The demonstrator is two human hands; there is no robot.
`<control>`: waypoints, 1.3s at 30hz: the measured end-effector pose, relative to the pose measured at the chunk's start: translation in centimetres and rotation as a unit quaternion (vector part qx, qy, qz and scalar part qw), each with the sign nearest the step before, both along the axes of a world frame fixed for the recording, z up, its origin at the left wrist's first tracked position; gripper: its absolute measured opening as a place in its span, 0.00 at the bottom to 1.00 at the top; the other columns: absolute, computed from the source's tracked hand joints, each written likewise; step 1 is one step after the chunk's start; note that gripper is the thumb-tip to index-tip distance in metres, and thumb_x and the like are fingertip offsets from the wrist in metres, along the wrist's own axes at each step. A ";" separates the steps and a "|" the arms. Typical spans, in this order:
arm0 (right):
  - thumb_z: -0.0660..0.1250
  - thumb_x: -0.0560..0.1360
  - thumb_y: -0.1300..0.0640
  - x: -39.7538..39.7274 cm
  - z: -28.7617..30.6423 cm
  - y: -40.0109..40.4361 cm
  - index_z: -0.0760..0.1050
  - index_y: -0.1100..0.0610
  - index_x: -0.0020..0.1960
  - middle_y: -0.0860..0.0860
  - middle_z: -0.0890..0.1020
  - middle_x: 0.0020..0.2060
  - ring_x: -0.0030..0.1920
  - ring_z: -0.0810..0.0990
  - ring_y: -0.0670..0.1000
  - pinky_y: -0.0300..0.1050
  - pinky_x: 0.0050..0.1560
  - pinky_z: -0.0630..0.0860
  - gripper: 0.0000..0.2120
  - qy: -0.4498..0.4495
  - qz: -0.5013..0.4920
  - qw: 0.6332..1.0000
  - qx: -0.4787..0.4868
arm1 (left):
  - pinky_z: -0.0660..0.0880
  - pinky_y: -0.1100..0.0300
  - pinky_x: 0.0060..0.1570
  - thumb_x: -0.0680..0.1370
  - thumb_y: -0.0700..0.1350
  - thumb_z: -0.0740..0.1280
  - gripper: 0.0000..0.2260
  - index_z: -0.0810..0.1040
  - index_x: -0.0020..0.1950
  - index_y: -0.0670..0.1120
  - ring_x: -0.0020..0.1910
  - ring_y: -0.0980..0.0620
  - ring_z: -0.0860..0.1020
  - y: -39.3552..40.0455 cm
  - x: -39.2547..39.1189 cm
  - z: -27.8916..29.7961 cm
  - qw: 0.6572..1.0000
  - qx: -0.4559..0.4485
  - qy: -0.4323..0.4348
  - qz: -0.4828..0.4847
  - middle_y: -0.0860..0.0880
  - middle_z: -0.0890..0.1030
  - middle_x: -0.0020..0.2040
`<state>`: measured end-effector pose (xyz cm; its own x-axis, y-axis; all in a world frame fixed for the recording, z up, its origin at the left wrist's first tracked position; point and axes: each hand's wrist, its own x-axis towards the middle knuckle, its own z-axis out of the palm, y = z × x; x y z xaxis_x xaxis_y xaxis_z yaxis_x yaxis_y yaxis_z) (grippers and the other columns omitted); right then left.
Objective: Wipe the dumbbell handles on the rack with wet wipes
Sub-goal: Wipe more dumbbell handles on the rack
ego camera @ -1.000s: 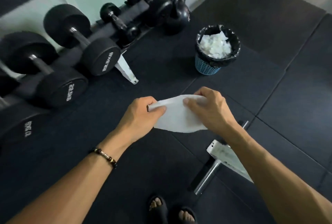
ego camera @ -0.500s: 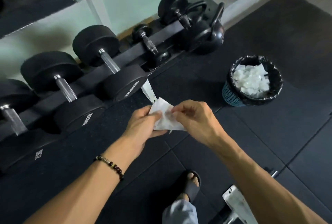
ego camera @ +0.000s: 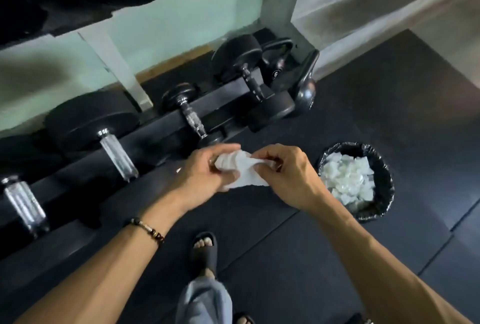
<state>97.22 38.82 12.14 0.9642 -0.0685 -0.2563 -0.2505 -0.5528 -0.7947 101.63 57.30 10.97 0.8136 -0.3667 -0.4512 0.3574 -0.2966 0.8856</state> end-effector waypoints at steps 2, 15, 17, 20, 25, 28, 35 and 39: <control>0.69 0.74 0.61 3.2 -0.2 -1.7 0.82 0.52 0.46 0.44 0.80 0.35 0.33 0.76 0.41 0.36 0.36 0.73 0.06 -0.012 -0.030 0.999 0.003 | 0.78 0.53 0.36 0.73 0.45 0.74 0.08 0.83 0.41 0.59 0.37 0.53 0.80 -1.7 3.2 -0.6 0.991 0.069 -0.102 -0.055 0.54 0.83 0.38; 0.76 0.71 0.59 17.2 -8.1 -11.6 0.82 0.49 0.49 0.45 0.84 0.46 0.45 0.83 0.45 0.43 0.45 0.81 0.09 -0.079 -0.067 0.989 0.106 | 0.78 0.53 0.47 0.84 0.47 0.57 0.15 0.82 0.57 0.41 0.50 0.48 0.83 -15.4 15.0 -4.6 0.981 -0.070 0.154 0.090 0.46 0.85 0.49; 0.74 0.73 0.60 19.8 -10.3 -13.7 0.83 0.52 0.49 0.45 0.84 0.43 0.43 0.83 0.45 0.43 0.44 0.81 0.07 -0.084 -0.015 0.992 0.092 | 0.79 0.55 0.48 0.81 0.48 0.63 0.11 0.84 0.53 0.45 0.50 0.51 0.82 -16.3 15.6 -7.3 0.992 0.017 0.053 0.113 0.47 0.84 0.48; 0.73 0.73 0.62 23.6 -13.4 -15.8 0.83 0.53 0.55 0.41 0.83 0.44 0.45 0.81 0.39 0.32 0.47 0.77 0.11 -0.107 0.054 0.992 0.048 | 0.74 0.69 0.52 0.75 0.53 0.72 0.14 0.82 0.57 0.49 0.50 0.62 0.77 -17.2 15.4 -11.8 0.959 0.202 -0.138 0.146 0.54 0.79 0.53; 0.72 0.72 0.67 29.6 -16.8 -16.0 0.85 0.59 0.52 0.51 0.83 0.46 0.40 0.80 0.44 0.31 0.44 0.75 0.10 -0.226 0.156 0.961 -0.036 | 0.64 0.76 0.52 0.69 0.63 0.73 0.29 0.75 0.68 0.58 0.56 0.63 0.72 -18.1 14.9 -15.7 0.957 0.243 -0.121 0.104 0.59 0.74 0.57; 0.70 0.72 0.65 33.4 -18.2 -14.5 0.84 0.59 0.51 0.54 0.83 0.48 0.43 0.83 0.53 0.47 0.46 0.81 0.09 -0.344 0.245 0.901 -0.095 | 0.68 0.72 0.57 0.65 0.69 0.71 0.32 0.74 0.68 0.60 0.58 0.64 0.74 -17.5 15.0 -16.8 0.953 0.237 -0.152 0.110 0.61 0.76 0.59; 0.71 0.75 0.65 34.6 -18.5 -15.5 0.83 0.57 0.52 0.52 0.79 0.46 0.45 0.80 0.52 0.51 0.43 0.80 0.08 -0.293 0.548 0.766 -0.164 | 0.73 0.64 0.57 0.62 0.79 0.61 0.37 0.73 0.67 0.63 0.57 0.65 0.73 -17.4 14.5 -18.8 0.942 0.223 -0.206 0.142 0.64 0.76 0.55; 0.70 0.72 0.67 36.0 -18.6 -14.4 0.82 0.61 0.46 0.55 0.77 0.40 0.34 0.77 0.57 0.47 0.32 0.78 0.04 -0.386 0.457 0.762 -0.249 | 0.72 0.63 0.57 0.62 0.81 0.56 0.39 0.71 0.68 0.65 0.58 0.66 0.70 -17.6 14.4 -19.5 0.931 0.244 -0.223 0.154 0.67 0.73 0.54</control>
